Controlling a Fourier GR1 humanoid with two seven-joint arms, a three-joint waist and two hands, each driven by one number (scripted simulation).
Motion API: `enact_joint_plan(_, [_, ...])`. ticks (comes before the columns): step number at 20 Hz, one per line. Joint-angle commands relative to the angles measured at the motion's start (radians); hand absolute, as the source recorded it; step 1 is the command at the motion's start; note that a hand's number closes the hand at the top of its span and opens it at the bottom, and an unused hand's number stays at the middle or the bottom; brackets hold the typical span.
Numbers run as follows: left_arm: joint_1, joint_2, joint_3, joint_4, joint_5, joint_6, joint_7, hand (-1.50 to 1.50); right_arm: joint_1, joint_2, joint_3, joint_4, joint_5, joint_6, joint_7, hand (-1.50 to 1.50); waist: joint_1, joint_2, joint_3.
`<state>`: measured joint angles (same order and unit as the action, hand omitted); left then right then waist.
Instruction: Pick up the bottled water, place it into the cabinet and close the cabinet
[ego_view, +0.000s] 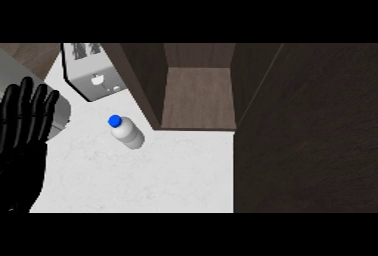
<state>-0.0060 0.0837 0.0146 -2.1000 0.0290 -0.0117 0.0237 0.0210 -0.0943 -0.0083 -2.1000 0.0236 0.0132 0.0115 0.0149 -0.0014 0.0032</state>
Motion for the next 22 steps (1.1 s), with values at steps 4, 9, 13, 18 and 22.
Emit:
enact_joint_plan(4, [-0.05, 0.086, 0.134, 0.114, 0.164, -0.141, -0.09, -1.5, 0.116, 0.006, 0.013, -0.076, -0.01, 0.039, -0.072, -1.5, -0.02, 0.001, -0.003])
enact_joint_plan(9, [0.011, 0.05, 0.108, 0.089, 0.358, -0.176, 0.095, -1.5, 0.169, -0.007, 0.141, -0.146, -0.086, 0.135, 0.055, -1.5, -0.016, -0.002, -0.004])
enact_joint_plan(13, [-0.059, 0.1, 0.159, 0.09, 0.428, -0.167, 0.194, -1.5, 0.201, 0.034, 0.238, -0.251, -0.04, 0.099, 0.129, -1.5, -0.018, 0.0, -0.003])
enact_joint_plan(18, [0.07, 0.096, 0.168, -0.054, 0.448, -0.167, 0.249, -1.5, 0.289, 0.054, 0.328, -0.335, 0.044, 0.075, 0.132, -1.5, -0.016, -0.001, -0.003])
enact_joint_plan(22, [-0.029, 0.127, 0.198, -0.084, 0.495, -0.092, 0.372, -1.5, 0.193, 0.047, 0.32, -0.41, 0.026, 0.056, 0.292, -1.5, -0.015, 0.0, -0.003])
